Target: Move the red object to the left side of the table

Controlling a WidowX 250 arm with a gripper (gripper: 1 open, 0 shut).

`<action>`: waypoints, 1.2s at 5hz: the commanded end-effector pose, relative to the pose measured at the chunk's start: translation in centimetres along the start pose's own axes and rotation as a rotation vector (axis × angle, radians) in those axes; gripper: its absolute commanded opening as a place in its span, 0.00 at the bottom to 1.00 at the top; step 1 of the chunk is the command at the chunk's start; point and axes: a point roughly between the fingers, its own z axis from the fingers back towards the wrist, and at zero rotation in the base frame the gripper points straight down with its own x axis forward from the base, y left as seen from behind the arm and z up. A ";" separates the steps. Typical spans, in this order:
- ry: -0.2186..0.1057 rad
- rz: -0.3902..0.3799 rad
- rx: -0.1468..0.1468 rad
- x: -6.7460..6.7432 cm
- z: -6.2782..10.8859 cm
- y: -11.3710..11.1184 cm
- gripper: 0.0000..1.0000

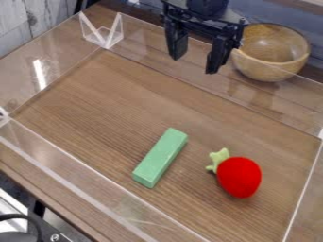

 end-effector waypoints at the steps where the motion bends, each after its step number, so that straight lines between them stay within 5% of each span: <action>1: 0.025 -0.085 -0.002 -0.5 -1.0 -1.6 1.00; 2: 0.090 -0.301 -0.014 -2.2 -3.9 -5.3 1.00; 4: 0.053 -0.800 0.032 -6.1 -7.9 -15.6 1.00; 6: 0.066 -0.788 0.049 -5.6 -9.2 -14.2 1.00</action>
